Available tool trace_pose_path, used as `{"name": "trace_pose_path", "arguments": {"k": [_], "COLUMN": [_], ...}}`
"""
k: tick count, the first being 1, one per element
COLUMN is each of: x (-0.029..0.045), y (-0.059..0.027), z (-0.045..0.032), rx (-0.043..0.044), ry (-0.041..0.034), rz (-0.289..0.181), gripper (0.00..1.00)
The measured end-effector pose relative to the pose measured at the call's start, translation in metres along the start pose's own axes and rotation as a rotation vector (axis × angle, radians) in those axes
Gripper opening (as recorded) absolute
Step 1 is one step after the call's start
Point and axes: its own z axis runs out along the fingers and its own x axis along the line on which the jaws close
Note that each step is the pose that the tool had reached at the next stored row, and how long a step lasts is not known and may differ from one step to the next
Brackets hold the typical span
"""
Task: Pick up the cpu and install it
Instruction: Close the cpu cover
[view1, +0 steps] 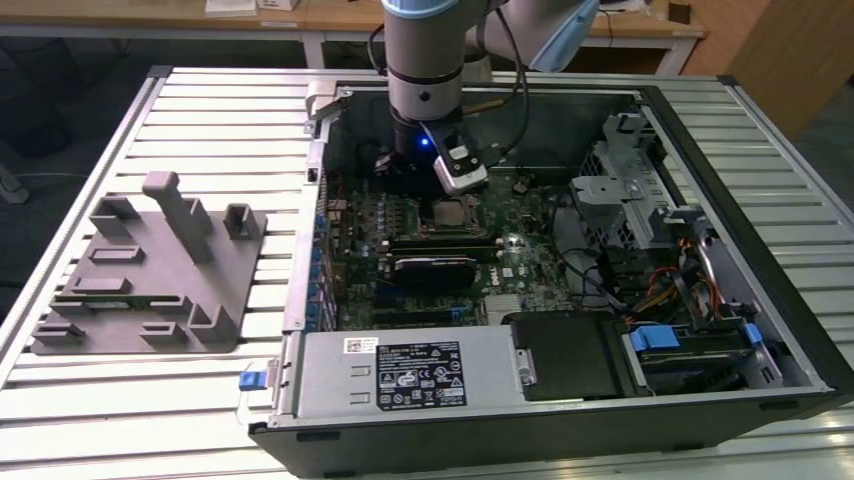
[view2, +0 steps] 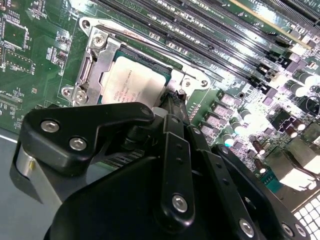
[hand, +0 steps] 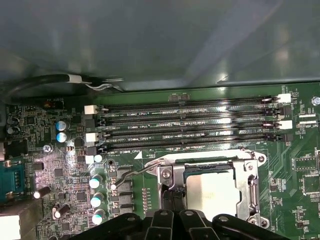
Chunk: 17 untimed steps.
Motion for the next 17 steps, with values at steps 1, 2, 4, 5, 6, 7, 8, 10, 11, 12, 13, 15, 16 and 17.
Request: {"name": "trace_pose_path", "arguments": {"k": [1, 2, 4, 5, 6, 7, 8, 10, 11, 12, 13, 15, 16, 17], "x": [0.0, 0.0, -0.0002, -0.0003, -0.0004, -0.0005, -0.0006, -0.0008, -0.0009, -0.001, -0.0011, -0.0012, -0.0012, -0.0012], "y": [0.0, 0.0, 0.0, 0.0001, 0.0, 0.0001, 0.0, 0.0, 0.0001, 0.0, 0.0001, 0.0001, 0.0001, 0.0001], "z": [-0.001, -0.0022, -0.0053, -0.0069, -0.0089, -0.011, -0.0133, -0.018, -0.0204, -0.0227, -0.0246, -0.0259, -0.0259, -0.0259], "rx": [0.0001, 0.0001, 0.0, -0.0001, 0.0001, 0.0, 0.0001, 0.0, 0.0, 0.0001, 0.0001, 0.0, -0.0002, -0.0003], "ry": [0.0004, 0.0002, -0.0001, -0.0001, 0.0, -0.0001, 0.0, -0.0001, -0.0001, 0.0, 0.0, -0.0001, -0.0001, -0.0002], "rz": [0.0, 0.0, 0.0, 0.0, 0.0, 0.0, 0.0, 0.0, 0.0, 0.0, 0.0, 0.0, 0.0, 0.0], "gripper": [0.11, 0.11, 0.11, 0.11, 0.11, 0.11, 0.11, 0.11, 0.11, 0.11, 0.11, 0.11, 0.11, 0.11]}}
